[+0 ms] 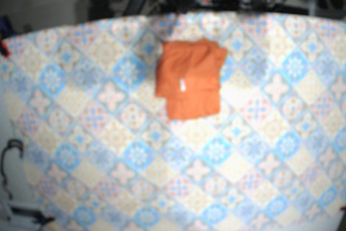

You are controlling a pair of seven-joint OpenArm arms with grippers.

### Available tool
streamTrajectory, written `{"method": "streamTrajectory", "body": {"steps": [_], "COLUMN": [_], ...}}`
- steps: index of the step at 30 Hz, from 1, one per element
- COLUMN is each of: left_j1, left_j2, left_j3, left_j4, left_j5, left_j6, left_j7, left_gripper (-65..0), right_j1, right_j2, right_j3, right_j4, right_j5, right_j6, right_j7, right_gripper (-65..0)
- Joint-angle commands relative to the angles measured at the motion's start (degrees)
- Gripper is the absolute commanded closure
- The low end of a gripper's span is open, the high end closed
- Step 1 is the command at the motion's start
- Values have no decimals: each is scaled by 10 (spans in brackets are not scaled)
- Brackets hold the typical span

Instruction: Fold the T-shirt properly

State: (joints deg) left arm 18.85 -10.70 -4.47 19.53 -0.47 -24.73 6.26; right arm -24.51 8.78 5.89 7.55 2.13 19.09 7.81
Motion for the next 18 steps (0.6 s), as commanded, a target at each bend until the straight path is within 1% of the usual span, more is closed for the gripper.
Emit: {"method": "streamTrajectory", "body": {"steps": [1, 3, 5, 6, 9, 10, 12, 13, 15, 18], "left_j1": [-15, -40, -49, -55, -69, -69, -69, -69, -69, -69], "left_j2": [5, 20, 30, 36, 53, 61, 74, 81, 92, 92], "left_j3": [-1, -1, -1, -1, -4, -10, -16, -16, -15, -15], "left_j4": [-17, -33, -32, -32, -32, -32, -32, -32, -32, -35], "left_j5": [9, 9, 9, 9, 8, 8, 10, 11, 15, 16], "left_j6": [-1, 0, 0, 0, 5, 22, 68, 91, 126, 139], "left_j7": [4, 4, 3, 2, 2, 2, 0, -5, -33, -64], "left_gripper": [-136, -136, -136, -136, -136, -136, -136, -136, -136, -136], "right_j1": [2, 11, 14, 13, 14, 14, 23, 34, 50, 56], "right_j2": [-8, -31, -37, -43, -79, -86, -89, -96, -105, -108], "right_j3": [-5, -4, -4, -4, -4, -4, -4, -4, -6, -5], "right_j4": [-6, -6, -6, -5, -5, -5, -5, -6, -7, -7], "right_j5": [0, 0, 6, 14, 53, 71, 114, 141, 179, 211], "right_j6": [-2, -2, -2, -2, -2, -2, -2, -2, -2, -2], "right_j7": [12, 30, 37, 43, 76, 83, 84, 84, 83, 83], "right_gripper": [-218, -218, -218, -218, -218, -219, -220, -220, -218, -220]}}
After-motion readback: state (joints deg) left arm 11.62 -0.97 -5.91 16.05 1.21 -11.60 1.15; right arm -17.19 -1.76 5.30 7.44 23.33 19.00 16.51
